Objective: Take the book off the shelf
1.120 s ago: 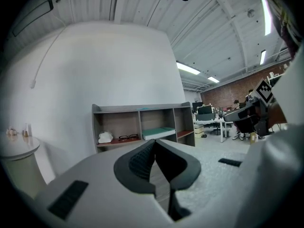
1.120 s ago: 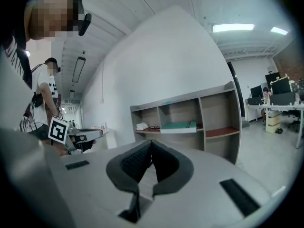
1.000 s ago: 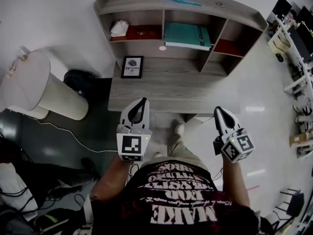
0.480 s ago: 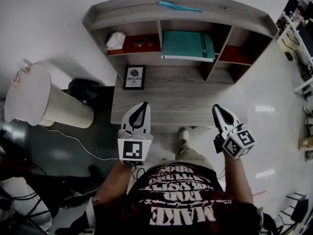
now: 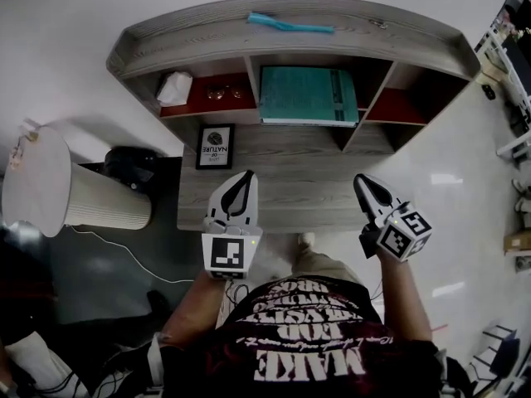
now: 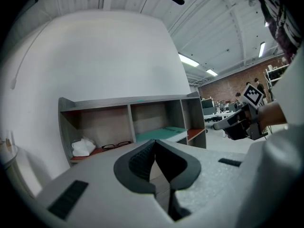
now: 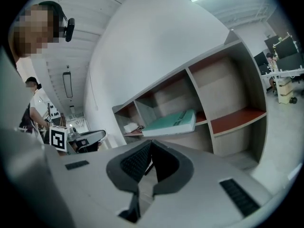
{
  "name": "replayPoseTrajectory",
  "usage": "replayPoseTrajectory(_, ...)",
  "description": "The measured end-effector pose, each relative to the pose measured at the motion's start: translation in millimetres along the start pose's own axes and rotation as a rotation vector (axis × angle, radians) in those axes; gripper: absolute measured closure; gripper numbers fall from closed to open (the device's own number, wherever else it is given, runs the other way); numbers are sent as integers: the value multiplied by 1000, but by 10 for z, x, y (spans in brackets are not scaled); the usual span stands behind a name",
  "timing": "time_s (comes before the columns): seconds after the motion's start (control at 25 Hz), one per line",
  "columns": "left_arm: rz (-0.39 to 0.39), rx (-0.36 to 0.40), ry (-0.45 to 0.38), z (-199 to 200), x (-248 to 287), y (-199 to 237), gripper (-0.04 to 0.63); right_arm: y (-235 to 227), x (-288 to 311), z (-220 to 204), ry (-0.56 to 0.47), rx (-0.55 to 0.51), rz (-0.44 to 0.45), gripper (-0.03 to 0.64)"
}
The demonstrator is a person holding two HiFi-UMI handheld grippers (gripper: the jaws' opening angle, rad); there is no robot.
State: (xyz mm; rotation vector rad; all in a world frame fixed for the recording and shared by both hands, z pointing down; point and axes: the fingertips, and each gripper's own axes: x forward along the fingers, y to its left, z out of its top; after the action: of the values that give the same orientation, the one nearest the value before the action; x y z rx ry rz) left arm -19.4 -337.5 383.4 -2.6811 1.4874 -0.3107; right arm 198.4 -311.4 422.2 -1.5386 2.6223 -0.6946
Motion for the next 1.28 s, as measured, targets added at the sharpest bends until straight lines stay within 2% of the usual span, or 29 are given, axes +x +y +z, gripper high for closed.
replayPoseTrajectory(0.36,27,-19,39,-75,416,177,588,-387,373,142,39,38,1,592)
replayPoseTrajectory(0.56,37,-25,59,-96,607,258,588,-583,552,175,58,99,9,511)
replayPoseTrajectory(0.68,41,-33,68,-105,726,294,588,-704,673,209,60,166,19,424)
replayPoseTrajectory(0.88,51,-27,81,-132,880,377,588,-856,891,271,63,266,47,331)
replayPoseTrajectory(1.04,49,-13,88,-128,1002,424,588,-1018,1029,328,54,336,49,305)
replayPoseTrajectory(1.28,68,-36,108,-235,1072,491,588,-1174,1211,318,65,427,48,279)
